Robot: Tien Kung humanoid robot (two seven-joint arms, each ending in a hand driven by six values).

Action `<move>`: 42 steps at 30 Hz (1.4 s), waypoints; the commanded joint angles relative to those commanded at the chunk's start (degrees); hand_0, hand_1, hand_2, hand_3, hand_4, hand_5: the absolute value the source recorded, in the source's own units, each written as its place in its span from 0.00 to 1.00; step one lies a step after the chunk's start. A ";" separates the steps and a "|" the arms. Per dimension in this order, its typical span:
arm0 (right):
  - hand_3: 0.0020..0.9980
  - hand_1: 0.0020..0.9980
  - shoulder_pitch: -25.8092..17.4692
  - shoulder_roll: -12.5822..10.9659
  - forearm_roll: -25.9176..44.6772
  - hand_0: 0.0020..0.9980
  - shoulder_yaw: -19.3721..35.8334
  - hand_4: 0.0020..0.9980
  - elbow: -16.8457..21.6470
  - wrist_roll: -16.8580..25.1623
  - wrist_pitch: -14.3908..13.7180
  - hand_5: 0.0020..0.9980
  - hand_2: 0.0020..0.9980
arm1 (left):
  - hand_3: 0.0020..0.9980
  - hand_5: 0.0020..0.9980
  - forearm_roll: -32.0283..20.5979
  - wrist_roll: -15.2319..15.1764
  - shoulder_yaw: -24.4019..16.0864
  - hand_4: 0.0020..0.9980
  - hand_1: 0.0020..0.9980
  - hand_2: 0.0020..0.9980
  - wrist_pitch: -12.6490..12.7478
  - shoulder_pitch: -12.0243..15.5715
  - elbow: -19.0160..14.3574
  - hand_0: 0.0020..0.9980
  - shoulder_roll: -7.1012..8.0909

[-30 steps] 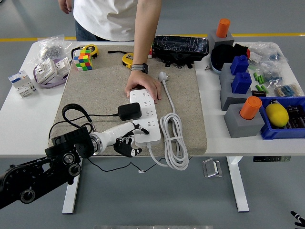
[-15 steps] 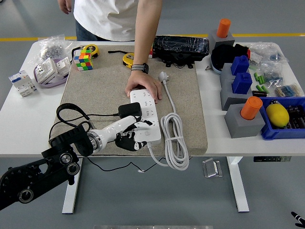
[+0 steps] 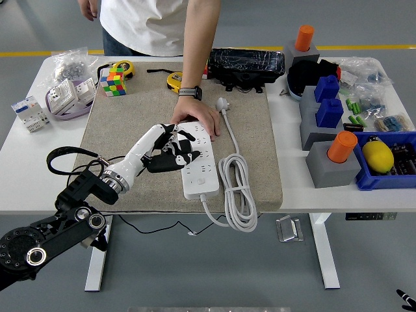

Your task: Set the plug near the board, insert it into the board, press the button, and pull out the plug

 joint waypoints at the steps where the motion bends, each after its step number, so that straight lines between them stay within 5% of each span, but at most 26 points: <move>1: 0.57 0.67 0.01 0.01 -0.01 0.62 0.01 0.98 0.01 0.00 0.00 0.59 0.64 | 0.49 0.25 -0.21 -0.23 -0.09 0.79 0.40 0.48 0.27 0.02 0.06 0.36 0.00; 22: 0.57 0.67 0.08 0.02 0.00 0.62 -0.25 0.98 0.09 0.01 0.02 0.59 0.64 | 0.51 0.25 1.63 3.27 -0.11 0.78 0.40 0.49 -1.48 0.00 -0.23 0.35 0.44; 23: 0.57 0.67 0.08 0.03 0.01 0.62 -0.30 0.98 0.09 0.00 0.03 0.59 0.64 | 0.51 0.25 2.55 4.11 -0.15 0.78 0.40 0.49 -2.15 0.02 -0.46 0.35 0.51; 24: 0.57 0.67 0.07 0.03 0.01 0.62 -0.34 0.98 0.09 0.00 0.04 0.59 0.64 | 0.58 0.24 3.84 5.30 -0.24 0.78 0.28 0.44 -3.13 0.05 -0.83 0.26 0.59; 29: 0.57 0.67 0.11 -0.06 0.10 0.62 -0.62 0.98 0.04 -0.01 0.03 0.59 0.64 | 0.58 0.24 11.58 12.27 -0.78 0.78 0.28 0.44 -9.38 0.00 -3.07 0.26 0.96; 30: 0.57 0.67 0.14 -0.08 0.11 0.62 -0.60 0.98 0.06 0.00 0.02 0.59 0.64 | 0.66 0.23 13.26 13.91 -0.75 0.81 0.04 0.17 -10.97 -0.05 -3.63 0.11 1.03; 35: 0.57 0.67 0.24 -0.22 0.16 0.62 -0.70 0.98 0.18 0.02 0.03 0.59 0.64 | 0.66 0.23 16.21 20.35 -0.76 0.81 0.04 0.17 -17.27 -0.20 -5.23 0.11 1.26; 36: 0.57 0.67 0.23 -0.25 0.15 0.62 -0.72 0.98 0.20 0.03 0.03 0.58 0.64 | 0.68 0.11 16.39 21.07 -0.75 0.76 0.06 0.15 -18.01 -0.21 -5.33 0.09 1.29; 42: 0.57 0.67 0.12 -0.27 0.15 0.62 -0.82 0.98 0.18 0.03 0.04 0.59 0.64 | 0.69 0.09 16.51 24.18 -0.57 0.75 0.06 0.14 -21.27 -0.15 -5.46 0.08 1.32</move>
